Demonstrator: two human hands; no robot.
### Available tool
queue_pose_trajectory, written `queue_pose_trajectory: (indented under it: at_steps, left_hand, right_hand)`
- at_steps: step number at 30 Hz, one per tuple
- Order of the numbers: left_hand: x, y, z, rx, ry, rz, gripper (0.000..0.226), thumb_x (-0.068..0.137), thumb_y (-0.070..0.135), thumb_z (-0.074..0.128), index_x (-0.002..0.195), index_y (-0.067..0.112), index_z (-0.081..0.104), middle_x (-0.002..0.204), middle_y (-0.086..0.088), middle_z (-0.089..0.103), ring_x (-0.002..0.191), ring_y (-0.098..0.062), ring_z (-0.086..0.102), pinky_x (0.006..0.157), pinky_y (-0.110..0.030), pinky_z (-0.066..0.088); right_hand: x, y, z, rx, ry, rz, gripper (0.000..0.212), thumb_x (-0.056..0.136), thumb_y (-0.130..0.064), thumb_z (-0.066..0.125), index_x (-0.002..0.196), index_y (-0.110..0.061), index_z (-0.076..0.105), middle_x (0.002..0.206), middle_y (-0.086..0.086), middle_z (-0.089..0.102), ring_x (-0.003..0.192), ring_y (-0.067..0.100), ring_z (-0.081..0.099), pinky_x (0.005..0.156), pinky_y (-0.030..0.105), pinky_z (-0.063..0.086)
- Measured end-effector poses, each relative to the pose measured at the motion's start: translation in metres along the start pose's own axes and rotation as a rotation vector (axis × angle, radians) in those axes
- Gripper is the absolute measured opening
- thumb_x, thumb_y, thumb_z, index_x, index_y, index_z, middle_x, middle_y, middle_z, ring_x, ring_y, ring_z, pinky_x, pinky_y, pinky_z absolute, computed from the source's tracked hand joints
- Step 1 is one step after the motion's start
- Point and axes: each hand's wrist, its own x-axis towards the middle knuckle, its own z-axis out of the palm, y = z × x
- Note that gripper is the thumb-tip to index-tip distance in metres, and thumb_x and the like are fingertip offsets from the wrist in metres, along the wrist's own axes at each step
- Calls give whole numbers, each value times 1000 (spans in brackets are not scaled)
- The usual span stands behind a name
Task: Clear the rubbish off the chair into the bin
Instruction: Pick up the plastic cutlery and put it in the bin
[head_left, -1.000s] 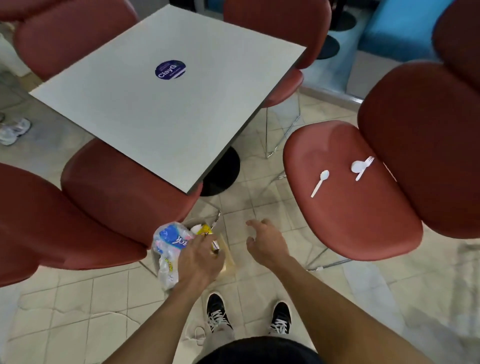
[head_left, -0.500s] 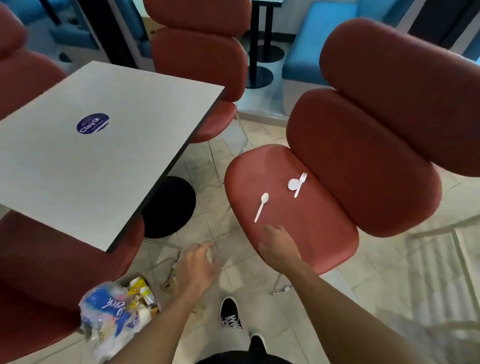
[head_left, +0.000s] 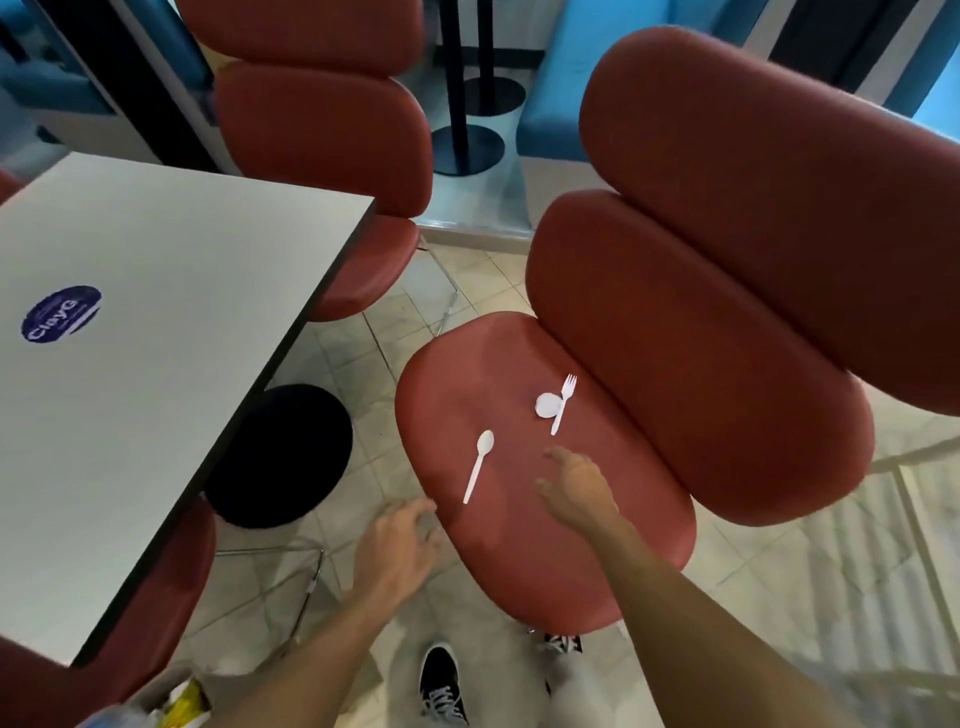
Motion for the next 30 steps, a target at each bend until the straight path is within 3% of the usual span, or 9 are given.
queue_pose_trajectory:
  at_steps: [9,14,18,27,30]
  left_hand:
    - [73,77,35,-61,36,-115,29,82,33,64,111,32,62,98,8,60,88,-16,60,76,-32,51]
    - [119,98,62,-48,31,-143,29,82,31,64,111,32,62,97,6,60,90,-18,60,77,-34,50]
    - [144,104,84,-48,24,-146,29,82,30,64,111,30,63,95,4,61,91,-19,60,78,-33,49]
    - [178,99,119,-51,-33,-168,35,84,16,63,116,30,61,101,4,61,97,-19,62,81,-39,52]
    - [192,98,128,-66,-34,-186,38,83,13,62,117,29,61,107,3,61,101,-18,62,84,-39,51]
  right_hand:
    - [92,23,-35,-58,-131,-55,42,87,-22,58,128,-15,53,128,13,55,121,30,51,97,36,44]
    - [146,44,-45,11,-181,-49,33,84,-16,58,116,-18,58,100,6,61,88,26,59,80,35,52]
    - [177,63,-39,20,-224,-49,45,88,-16,56,132,-24,51,127,4,57,110,24,57,87,29,44]
    - [227,82,-26,37,-145,-36,62,86,-13,55,143,-26,34,134,3,54,120,28,54,95,36,46]
    - [243,85,-20,95,-145,-32,72,85,-13,61,147,-22,27,138,2,50,124,24,51,97,31,41]
